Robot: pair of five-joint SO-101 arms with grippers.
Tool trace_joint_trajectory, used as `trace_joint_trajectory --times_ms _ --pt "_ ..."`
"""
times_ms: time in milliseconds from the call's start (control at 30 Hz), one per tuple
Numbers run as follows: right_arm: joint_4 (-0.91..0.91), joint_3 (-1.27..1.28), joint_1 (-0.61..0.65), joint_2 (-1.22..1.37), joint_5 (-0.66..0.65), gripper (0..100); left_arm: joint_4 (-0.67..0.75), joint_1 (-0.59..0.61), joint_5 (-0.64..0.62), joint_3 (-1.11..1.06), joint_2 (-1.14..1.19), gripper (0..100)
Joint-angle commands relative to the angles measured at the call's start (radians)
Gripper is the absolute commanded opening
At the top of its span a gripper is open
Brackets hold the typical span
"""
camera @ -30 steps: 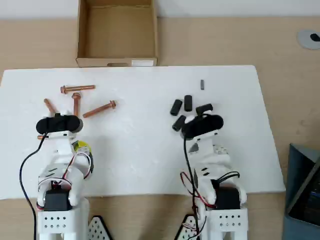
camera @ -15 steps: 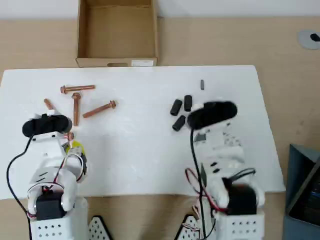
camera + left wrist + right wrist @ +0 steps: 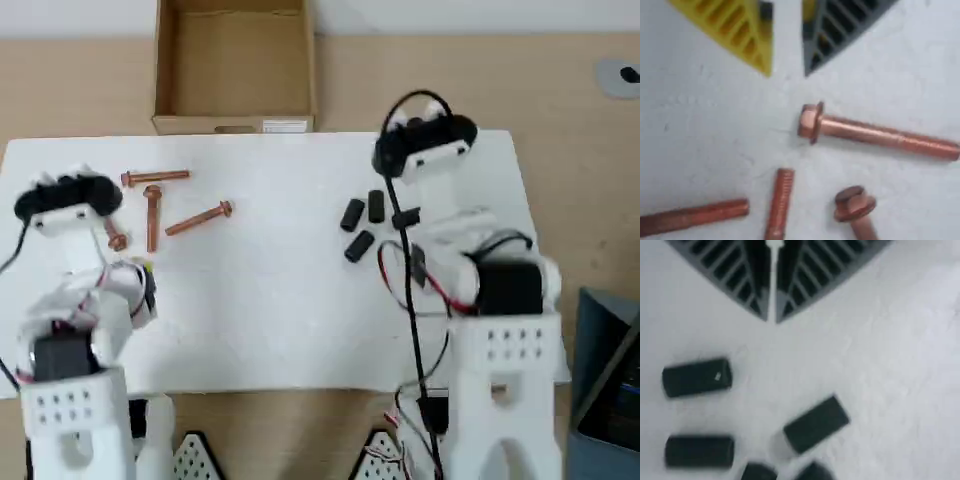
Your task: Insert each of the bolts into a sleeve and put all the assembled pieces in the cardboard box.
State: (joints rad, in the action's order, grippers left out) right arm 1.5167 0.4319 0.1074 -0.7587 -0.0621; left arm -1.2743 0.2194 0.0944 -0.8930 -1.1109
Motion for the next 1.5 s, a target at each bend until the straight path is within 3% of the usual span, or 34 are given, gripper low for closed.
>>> trace_joint_trajectory --times_ms 0,267,467,667,833,933,1467 --pt "0.081 -0.12 0.004 0.113 0.055 1.2 -0.052 0.032 0.003 0.19 0.209 5" --pt "0.17 -0.194 0.002 0.387 0.292 1.2 -0.167 0.069 0.063 0.399 0.634 5" --pt "0.155 -0.262 0.001 0.519 0.305 1.2 -0.229 0.069 0.066 0.522 0.814 5" --pt "0.155 -0.28 -0.018 0.618 0.414 1.6 -0.222 0.069 0.068 0.577 0.865 5" --pt "0.152 -0.282 -0.084 0.694 0.494 12.2 -0.219 0.068 0.091 0.583 0.891 5" --pt "0.144 -0.286 -0.11 0.736 0.505 16.1 -0.219 0.068 0.103 0.585 0.911 5" --pt "0.057 -0.478 -0.122 1.03 0.506 16.0 -0.18 0.061 0.103 0.585 0.924 5"
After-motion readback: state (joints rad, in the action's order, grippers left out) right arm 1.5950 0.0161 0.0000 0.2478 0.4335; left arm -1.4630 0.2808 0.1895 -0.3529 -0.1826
